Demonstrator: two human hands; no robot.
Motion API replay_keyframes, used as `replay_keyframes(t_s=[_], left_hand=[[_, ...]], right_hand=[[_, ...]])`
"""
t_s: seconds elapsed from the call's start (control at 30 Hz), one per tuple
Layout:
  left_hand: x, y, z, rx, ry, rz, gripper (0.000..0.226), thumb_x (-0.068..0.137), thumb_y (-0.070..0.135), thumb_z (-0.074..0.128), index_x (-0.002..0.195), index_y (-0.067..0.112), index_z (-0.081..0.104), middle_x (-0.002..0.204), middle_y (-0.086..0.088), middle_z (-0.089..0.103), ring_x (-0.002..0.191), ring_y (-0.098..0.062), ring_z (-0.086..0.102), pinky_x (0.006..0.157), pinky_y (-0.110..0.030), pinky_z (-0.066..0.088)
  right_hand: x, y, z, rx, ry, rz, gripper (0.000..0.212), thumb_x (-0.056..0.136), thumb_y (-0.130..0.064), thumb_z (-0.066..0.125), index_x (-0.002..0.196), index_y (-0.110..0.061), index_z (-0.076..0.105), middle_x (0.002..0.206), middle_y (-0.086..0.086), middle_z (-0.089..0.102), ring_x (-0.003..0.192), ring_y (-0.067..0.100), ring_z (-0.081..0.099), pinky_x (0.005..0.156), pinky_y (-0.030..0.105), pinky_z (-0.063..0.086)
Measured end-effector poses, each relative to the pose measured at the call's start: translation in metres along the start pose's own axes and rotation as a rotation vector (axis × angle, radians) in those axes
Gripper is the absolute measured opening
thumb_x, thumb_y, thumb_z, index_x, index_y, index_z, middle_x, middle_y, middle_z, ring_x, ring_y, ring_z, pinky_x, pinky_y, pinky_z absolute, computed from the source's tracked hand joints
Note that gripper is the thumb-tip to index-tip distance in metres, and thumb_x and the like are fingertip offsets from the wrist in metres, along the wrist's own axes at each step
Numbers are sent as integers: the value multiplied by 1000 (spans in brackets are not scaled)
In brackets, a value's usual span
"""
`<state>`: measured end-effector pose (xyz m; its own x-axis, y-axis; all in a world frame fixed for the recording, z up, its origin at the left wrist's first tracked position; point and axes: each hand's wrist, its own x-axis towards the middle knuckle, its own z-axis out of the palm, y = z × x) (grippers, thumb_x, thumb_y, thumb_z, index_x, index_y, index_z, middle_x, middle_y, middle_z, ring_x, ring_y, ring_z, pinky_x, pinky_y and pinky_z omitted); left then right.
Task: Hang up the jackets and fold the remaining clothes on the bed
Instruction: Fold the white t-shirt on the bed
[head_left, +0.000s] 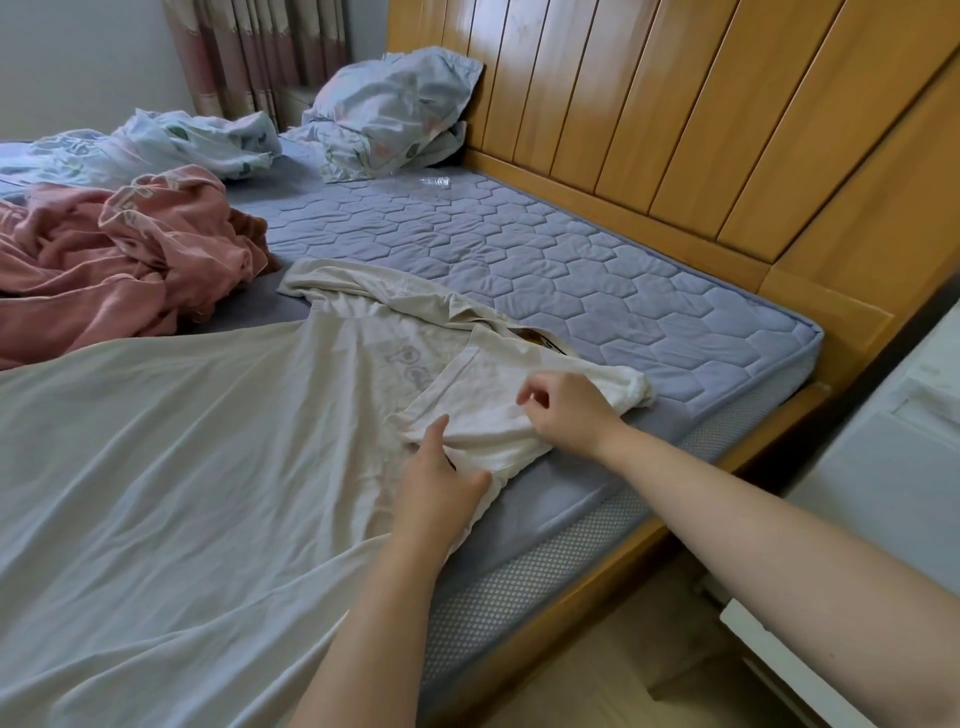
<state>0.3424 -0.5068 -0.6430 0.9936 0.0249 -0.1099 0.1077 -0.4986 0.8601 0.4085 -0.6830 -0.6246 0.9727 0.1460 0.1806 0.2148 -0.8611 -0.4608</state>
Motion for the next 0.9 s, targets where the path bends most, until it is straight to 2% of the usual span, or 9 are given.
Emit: replay_keyframes(t_s=[0.1,0.2,0.33,0.43,0.53,0.63,0.7,0.8,0.9], left_hand=[[-2,1,4,25,27,67,58,83,14,59,138,27,46,75,9,53,74,-9,52,64,-21,41],[-4,1,4,23,17,128,37,84,13,58,117,29,65,80,9,58,80,-12,57,67,-19,41],[-10,3,2,10,-51,115,29,82,8,57,97,26,73,59,9,60,58,-12,61,62,-26,53],[-14,3,-2,33,-204,66,29,83,6,56,102,23,69,60,3,64,57,-15,62,58,-21,52],[-13,1,-1,344,-238,156,25,82,22,60,105,27,67,69,6,69,70,-11,65,72,-30,56],[-15,6,3,599,-187,287,21,86,26,55,102,26,69,91,9,68,85,-11,62,74,-25,50],[-16,8,1,568,-301,311,24,87,20,53,100,27,72,92,14,66,88,-8,60,77,-22,49],[-16,8,-13,314,-515,222,32,84,6,51,89,30,72,76,13,68,73,-6,64,68,-16,51],[-7,2,-28,204,-295,193,28,78,-2,48,76,22,61,73,3,66,66,-13,62,61,-20,50]], right_hand=[[-21,21,-6,-214,51,14,28,82,-4,50,106,-11,63,98,2,57,93,21,51,76,29,38],[-26,50,-9,-385,68,103,33,79,-6,54,110,-15,63,114,5,53,110,28,44,93,33,35],[-22,66,-20,-410,189,126,22,80,0,57,94,-7,71,100,14,58,101,34,49,77,32,31],[-16,68,-30,-495,74,115,22,82,-5,57,97,-12,72,106,9,58,106,30,48,81,31,34],[-11,68,-31,-478,-86,115,28,82,-7,55,102,-19,71,117,2,55,116,24,43,93,29,33],[-12,71,-34,-668,-133,28,30,86,-11,51,108,-23,67,118,-2,57,118,21,43,95,32,30],[-12,71,-35,-811,-174,47,30,87,-11,50,107,-25,67,115,-2,59,116,20,45,97,36,32],[-10,57,-26,-873,-146,130,30,87,-13,47,108,-22,66,117,2,58,116,22,46,102,38,31],[-15,33,-4,-631,34,31,35,84,-8,46,114,-13,62,117,8,57,113,27,47,100,37,33]])
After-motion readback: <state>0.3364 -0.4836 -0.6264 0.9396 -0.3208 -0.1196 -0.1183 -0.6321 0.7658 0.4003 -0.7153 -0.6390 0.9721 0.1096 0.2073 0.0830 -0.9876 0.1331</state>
